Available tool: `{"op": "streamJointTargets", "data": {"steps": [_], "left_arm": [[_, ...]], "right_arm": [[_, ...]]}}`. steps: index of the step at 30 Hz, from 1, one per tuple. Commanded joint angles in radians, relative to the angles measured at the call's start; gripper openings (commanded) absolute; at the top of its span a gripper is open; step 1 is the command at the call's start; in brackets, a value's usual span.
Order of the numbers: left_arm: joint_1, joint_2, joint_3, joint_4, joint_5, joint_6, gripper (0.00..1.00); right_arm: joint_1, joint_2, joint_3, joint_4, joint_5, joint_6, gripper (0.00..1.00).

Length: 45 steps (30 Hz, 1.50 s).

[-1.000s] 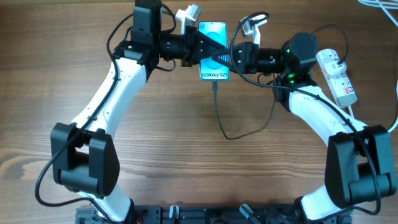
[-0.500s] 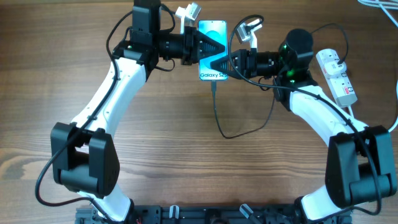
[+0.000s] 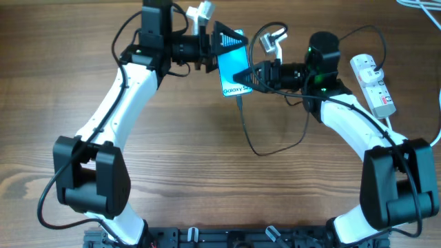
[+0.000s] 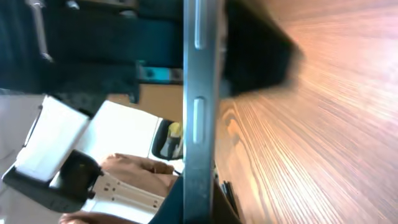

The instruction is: Plug charger to phone and switch on socket

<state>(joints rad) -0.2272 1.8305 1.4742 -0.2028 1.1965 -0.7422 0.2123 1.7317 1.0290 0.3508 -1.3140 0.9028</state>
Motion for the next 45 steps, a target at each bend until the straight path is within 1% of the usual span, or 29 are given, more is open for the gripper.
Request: {"op": "streamJointTargets", "data": {"steps": [1,2,4,5,7,9,11,13,15,21,25,29,34,37,40,45], "left_arm": [[0.063,-0.018,0.003,0.002,-0.022,0.008,1.0],[0.074,-0.018,0.003,-0.003,-0.026,0.022,1.0],[0.103,-0.018,0.003,-0.072,-0.102,0.087,1.0],[0.113,-0.018,0.003,-0.124,-0.167,0.116,1.0],[0.133,-0.018,0.003,-0.256,-0.372,0.179,1.0],[0.14,-0.018,0.003,-0.34,-0.53,0.208,1.0],[0.14,-0.018,0.003,-0.41,-0.7,0.215,1.0],[0.14,-0.018,0.003,-0.459,-0.789,0.215,1.0],[0.14,-0.018,0.003,-0.478,-0.806,0.215,1.0],[0.14,-0.018,0.003,-0.477,-0.806,0.215,1.0],[0.14,-0.018,0.003,-0.477,-0.806,0.215,1.0],[0.14,-0.018,0.003,-0.477,-0.806,0.215,1.0],[0.14,-0.018,0.003,-0.477,-0.806,0.215,1.0],[0.14,-0.018,0.003,-0.477,-0.806,0.215,1.0],[0.14,-0.018,0.003,-0.477,-0.806,0.215,1.0],[0.14,-0.018,0.003,-0.477,-0.806,0.215,1.0]], "right_arm": [[-0.002,-0.004,0.01,-0.167,0.125,-0.257,0.04],[-0.002,-0.004,0.01,-0.224,0.159,-0.301,0.04],[-0.002,-0.004,0.01,-0.329,0.229,-0.378,0.04],[-0.002,-0.004,0.01,-0.363,0.261,-0.397,0.04],[-0.002,-0.003,0.01,-0.476,0.38,-0.436,0.04],[-0.002,-0.001,0.009,-0.554,0.475,-0.459,0.04],[-0.002,0.003,0.0,-0.581,0.53,-0.485,0.04],[-0.002,0.01,-0.018,-0.58,0.559,-0.484,0.04],[-0.002,0.02,-0.035,-0.577,0.597,-0.482,0.04],[-0.002,0.059,-0.065,-0.569,0.628,-0.484,0.04],[-0.002,0.064,-0.087,-0.576,0.686,-0.485,0.04],[-0.002,0.065,-0.089,-0.577,0.697,-0.485,0.04],[-0.002,0.065,-0.089,-0.58,0.768,-0.48,0.04],[-0.002,0.066,-0.089,-0.57,0.768,-0.448,0.04],[-0.002,0.066,-0.089,-0.562,0.769,-0.459,0.04],[0.001,0.074,-0.089,-0.57,0.828,-0.459,0.05]]}}
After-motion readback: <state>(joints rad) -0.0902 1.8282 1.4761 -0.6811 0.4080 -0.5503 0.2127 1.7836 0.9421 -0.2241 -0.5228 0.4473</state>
